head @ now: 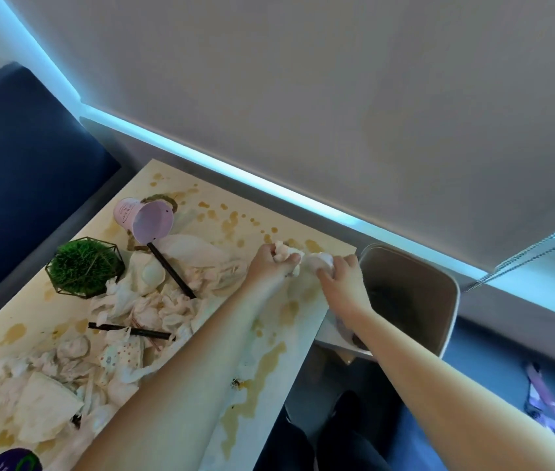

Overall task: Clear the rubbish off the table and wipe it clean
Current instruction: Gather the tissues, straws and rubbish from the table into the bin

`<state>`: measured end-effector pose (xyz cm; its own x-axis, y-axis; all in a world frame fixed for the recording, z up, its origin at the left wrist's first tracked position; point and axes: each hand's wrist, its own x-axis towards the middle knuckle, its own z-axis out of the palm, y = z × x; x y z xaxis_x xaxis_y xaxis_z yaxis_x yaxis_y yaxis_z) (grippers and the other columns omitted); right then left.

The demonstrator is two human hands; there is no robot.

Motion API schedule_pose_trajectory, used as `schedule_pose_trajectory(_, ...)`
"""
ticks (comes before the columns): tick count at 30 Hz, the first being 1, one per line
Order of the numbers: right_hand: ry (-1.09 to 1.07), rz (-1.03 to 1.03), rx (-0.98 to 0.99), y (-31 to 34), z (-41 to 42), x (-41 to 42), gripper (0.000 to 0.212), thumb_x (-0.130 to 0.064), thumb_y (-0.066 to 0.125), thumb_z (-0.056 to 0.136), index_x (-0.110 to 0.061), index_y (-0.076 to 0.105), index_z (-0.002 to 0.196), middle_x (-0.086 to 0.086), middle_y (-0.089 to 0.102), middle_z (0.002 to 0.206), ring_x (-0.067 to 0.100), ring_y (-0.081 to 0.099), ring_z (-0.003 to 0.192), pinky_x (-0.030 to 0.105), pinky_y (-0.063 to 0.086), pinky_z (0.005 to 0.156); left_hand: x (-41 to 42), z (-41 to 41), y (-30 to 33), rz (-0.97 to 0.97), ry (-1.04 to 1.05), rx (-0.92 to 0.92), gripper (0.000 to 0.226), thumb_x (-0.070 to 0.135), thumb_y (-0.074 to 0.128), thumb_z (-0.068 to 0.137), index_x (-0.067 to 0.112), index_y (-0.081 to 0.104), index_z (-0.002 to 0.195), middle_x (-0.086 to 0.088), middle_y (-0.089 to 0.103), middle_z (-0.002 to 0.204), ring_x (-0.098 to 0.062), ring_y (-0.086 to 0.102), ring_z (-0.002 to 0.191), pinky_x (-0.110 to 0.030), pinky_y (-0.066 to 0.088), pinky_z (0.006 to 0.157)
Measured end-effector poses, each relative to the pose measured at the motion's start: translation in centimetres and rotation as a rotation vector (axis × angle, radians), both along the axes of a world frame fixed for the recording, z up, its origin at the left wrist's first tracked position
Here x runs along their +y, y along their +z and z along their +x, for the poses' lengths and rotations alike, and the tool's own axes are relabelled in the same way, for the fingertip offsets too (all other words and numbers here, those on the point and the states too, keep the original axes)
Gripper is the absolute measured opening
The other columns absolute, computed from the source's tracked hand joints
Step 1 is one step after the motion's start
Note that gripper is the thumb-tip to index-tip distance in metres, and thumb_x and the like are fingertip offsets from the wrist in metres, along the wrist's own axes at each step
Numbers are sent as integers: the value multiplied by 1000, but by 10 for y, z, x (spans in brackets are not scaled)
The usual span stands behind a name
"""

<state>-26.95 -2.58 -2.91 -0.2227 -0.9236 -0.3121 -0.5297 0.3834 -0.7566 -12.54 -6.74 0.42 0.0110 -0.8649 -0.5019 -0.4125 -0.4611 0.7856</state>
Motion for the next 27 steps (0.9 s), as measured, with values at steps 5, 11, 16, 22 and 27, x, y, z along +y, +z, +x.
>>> schedule_pose_trajectory(5, -169, -15, -143, -3, -67, 26, 35, -28, 59, 95, -18, 51, 128, -4, 45, 121, 10, 52, 99, 29, 48, 93, -2, -70, -7, -56, -217, -95, 36, 28, 60, 93, 23, 58, 128, -7, 53, 130, -22, 58, 107, -26, 44, 84)
schedule_pose_trajectory(11, -291, 20, -62, -18, -128, 41, 32, -15, 68, 86, -20, 49, 111, 5, 55, 113, 11, 53, 82, 17, 39, 64, 17, -138, -25, -81, -443, -227, 51, 36, 77, 80, 21, 54, 123, 0, 50, 123, -14, 54, 102, -22, 43, 79)
schedule_pose_trajectory(16, -247, 182, 46, -32, -159, 51, 36, -12, 56, 90, -13, 49, 126, 8, 44, 128, 19, 48, 92, 24, 39, 66, 30, -170, -47, -80, -434, -319, 52, 33, 80, 78, 19, 51, 119, -3, 49, 121, -14, 54, 99, -19, 42, 70)
schedule_pose_trajectory(22, -164, 233, 15, -35, -165, 59, 47, -13, 55, 92, -15, 48, 138, 8, 43, 137, 21, 54, 114, 27, 40, 95, 39, -170, -58, -29, -405, -333, 54, 34, 65, 91, 24, 44, 140, 0, 50, 140, -19, 52, 124, -28, 42, 94)
schedule_pose_trajectory(27, -102, 169, 31, -24, -156, 55, 32, -12, 52, 93, -17, 59, 124, 3, 52, 124, 11, 52, 83, 14, 39, 70, 45, -153, -43, -140, -249, -262, 17, 34, 57, 96, 25, 61, 110, 6, 66, 108, -10, 58, 92, -19, 42, 72)
